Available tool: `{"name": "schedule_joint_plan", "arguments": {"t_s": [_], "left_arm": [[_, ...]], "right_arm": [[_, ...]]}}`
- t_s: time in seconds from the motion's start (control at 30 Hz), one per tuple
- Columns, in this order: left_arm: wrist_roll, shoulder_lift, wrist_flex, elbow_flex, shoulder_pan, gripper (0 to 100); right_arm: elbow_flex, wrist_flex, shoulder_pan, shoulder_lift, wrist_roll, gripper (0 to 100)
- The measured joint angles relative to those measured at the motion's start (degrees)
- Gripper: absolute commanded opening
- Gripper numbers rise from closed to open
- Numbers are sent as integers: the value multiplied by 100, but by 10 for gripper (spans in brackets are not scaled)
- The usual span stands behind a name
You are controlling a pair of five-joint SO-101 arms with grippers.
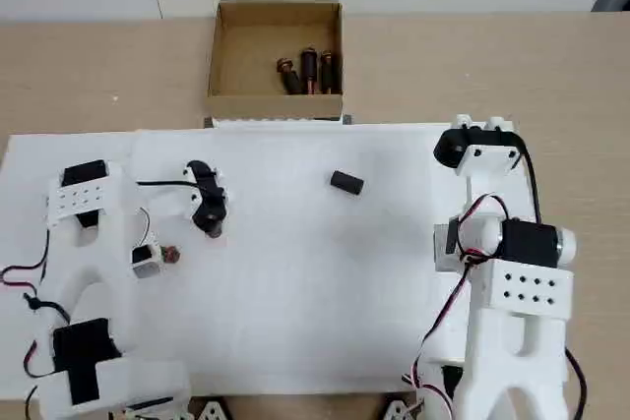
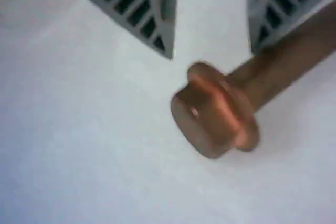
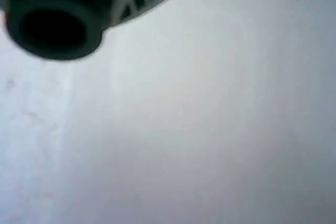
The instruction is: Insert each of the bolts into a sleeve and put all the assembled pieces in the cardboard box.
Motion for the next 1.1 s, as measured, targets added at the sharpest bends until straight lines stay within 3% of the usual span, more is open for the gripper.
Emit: {"name": "schedule_joint_plan", "arguments": {"t_s": [0.43, 0.8, 1.1], "left_arm": [[18, 18, -264, -255, 211, 91], [79, 18, 352, -888, 325, 92], [79, 774, -185, -1002, 343, 92]], "right_arm": [[0, 0, -9, 0, 0, 10], [0, 0, -9, 0, 0, 10], [0, 0, -9, 0, 0, 10]]}}
